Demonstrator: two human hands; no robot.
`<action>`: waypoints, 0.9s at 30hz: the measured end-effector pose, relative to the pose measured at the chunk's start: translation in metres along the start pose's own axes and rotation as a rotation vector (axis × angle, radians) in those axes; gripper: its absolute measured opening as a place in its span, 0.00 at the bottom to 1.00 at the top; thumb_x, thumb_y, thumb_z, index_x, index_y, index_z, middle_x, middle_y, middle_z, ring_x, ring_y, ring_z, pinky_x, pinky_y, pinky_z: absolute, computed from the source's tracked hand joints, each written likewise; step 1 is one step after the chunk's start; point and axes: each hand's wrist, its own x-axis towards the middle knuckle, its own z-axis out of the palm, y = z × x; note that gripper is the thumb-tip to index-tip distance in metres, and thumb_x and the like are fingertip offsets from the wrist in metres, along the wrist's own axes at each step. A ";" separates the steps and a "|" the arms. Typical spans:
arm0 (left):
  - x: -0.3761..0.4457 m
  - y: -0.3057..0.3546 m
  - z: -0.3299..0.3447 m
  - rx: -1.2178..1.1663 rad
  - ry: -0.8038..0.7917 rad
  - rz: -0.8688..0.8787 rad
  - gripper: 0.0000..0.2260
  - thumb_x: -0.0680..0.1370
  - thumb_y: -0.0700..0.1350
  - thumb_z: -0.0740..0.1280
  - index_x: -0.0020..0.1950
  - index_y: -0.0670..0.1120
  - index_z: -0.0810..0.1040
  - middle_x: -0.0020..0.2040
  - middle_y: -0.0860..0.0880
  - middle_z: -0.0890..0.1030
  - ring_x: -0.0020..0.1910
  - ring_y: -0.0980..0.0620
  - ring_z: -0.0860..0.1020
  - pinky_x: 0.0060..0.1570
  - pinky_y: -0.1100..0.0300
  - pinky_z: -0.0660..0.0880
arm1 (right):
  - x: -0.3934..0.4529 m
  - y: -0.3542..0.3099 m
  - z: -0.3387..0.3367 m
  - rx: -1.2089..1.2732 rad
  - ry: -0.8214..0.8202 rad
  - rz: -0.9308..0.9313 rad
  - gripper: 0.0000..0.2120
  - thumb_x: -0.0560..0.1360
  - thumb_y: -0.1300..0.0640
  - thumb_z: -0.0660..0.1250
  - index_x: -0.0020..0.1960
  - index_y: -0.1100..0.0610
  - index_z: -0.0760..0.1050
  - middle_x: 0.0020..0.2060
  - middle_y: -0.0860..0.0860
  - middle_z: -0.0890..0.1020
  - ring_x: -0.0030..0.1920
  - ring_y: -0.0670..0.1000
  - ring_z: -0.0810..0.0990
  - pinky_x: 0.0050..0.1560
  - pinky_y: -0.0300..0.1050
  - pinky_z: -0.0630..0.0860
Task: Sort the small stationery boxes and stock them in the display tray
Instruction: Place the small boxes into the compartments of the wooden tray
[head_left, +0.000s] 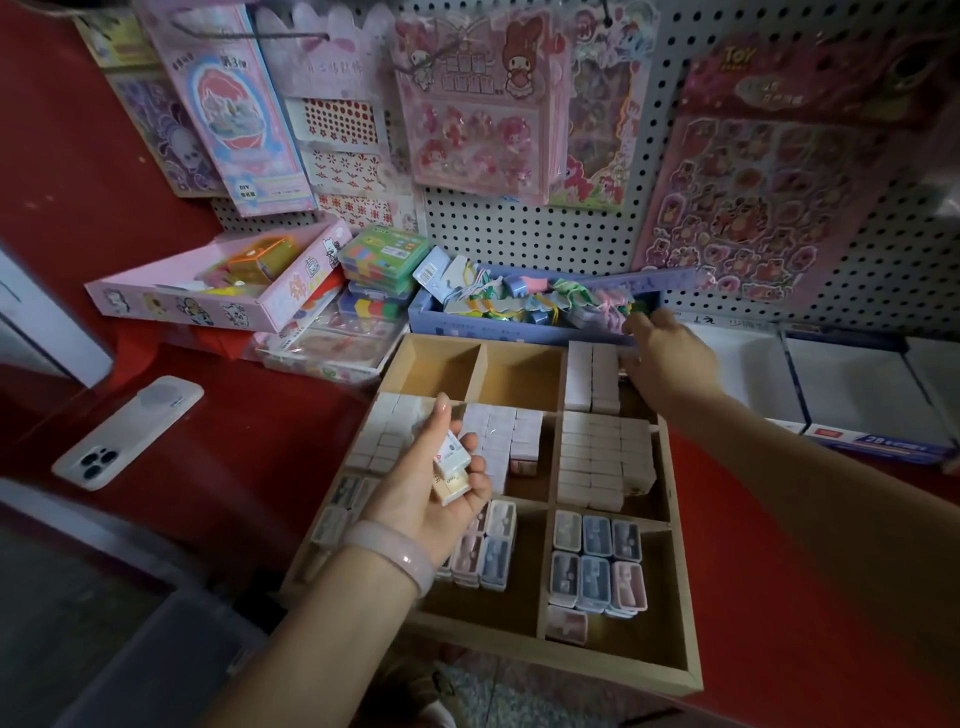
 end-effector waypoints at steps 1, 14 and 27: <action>0.000 0.000 -0.001 -0.001 -0.008 -0.005 0.15 0.65 0.51 0.70 0.45 0.43 0.73 0.33 0.47 0.74 0.26 0.55 0.72 0.23 0.65 0.71 | -0.004 -0.005 -0.005 0.052 0.044 -0.021 0.11 0.78 0.60 0.60 0.59 0.60 0.70 0.55 0.58 0.73 0.51 0.60 0.76 0.44 0.52 0.76; -0.010 -0.014 0.007 -0.049 -0.051 0.013 0.19 0.77 0.60 0.57 0.55 0.45 0.73 0.38 0.46 0.76 0.35 0.54 0.72 0.23 0.67 0.69 | -0.075 -0.090 -0.054 0.772 -0.459 -0.591 0.15 0.75 0.55 0.68 0.57 0.62 0.78 0.50 0.57 0.81 0.47 0.50 0.78 0.47 0.41 0.73; -0.021 0.023 -0.028 -0.053 0.287 0.093 0.19 0.79 0.58 0.59 0.41 0.43 0.69 0.36 0.45 0.71 0.32 0.55 0.69 0.19 0.72 0.68 | -0.076 -0.106 -0.043 1.203 -0.329 -0.100 0.05 0.79 0.60 0.61 0.46 0.51 0.67 0.40 0.53 0.79 0.40 0.53 0.80 0.43 0.50 0.79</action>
